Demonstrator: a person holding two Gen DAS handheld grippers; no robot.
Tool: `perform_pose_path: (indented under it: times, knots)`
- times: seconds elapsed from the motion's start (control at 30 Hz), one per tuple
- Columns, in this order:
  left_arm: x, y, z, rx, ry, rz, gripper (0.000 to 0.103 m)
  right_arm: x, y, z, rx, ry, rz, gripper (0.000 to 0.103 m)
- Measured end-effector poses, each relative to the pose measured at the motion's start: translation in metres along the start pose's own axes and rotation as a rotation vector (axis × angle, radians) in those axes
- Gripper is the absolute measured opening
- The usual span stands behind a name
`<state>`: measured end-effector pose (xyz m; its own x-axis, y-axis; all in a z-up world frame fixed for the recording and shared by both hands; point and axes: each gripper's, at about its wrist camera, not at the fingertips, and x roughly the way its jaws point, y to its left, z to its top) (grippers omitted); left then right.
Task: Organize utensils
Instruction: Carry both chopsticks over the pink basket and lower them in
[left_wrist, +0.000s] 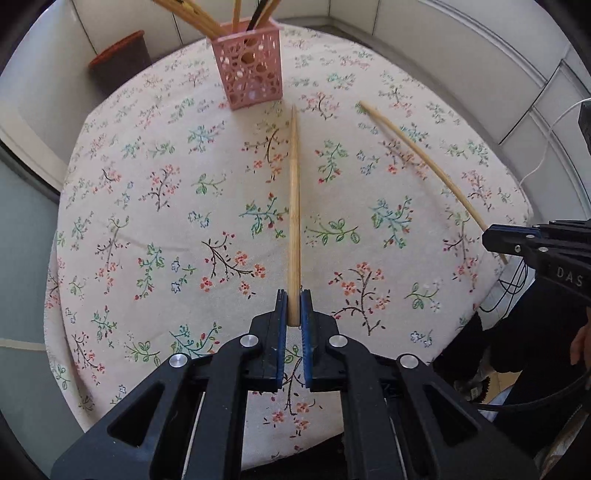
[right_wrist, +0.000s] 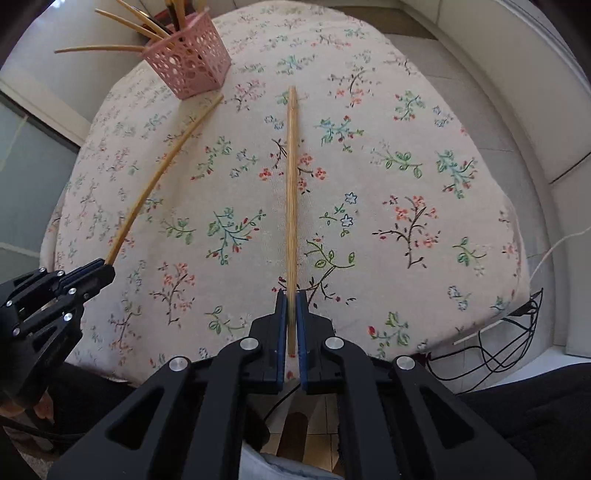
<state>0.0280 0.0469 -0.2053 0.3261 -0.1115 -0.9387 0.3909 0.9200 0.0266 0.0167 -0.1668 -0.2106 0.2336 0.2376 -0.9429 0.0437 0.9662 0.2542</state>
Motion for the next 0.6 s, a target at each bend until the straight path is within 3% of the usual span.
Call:
perform_pose_path:
  times: [0.13,0.37,0.6]
  knots:
    - [-0.042,-0.008,0.005,-0.011,-0.133,0.061,0.006,-0.053,0.004,0.009,-0.061,-0.126,0.003,0.005]
    - [-0.101,0.008,0.042,-0.109,-0.361,0.127,0.006,-0.099,-0.002,0.048,-0.08,-0.285,-0.002,0.005]
    - [-0.118,0.027,0.077,-0.156,-0.419,0.141,0.006,-0.119,0.005,0.086,-0.116,-0.368,0.038,0.005]
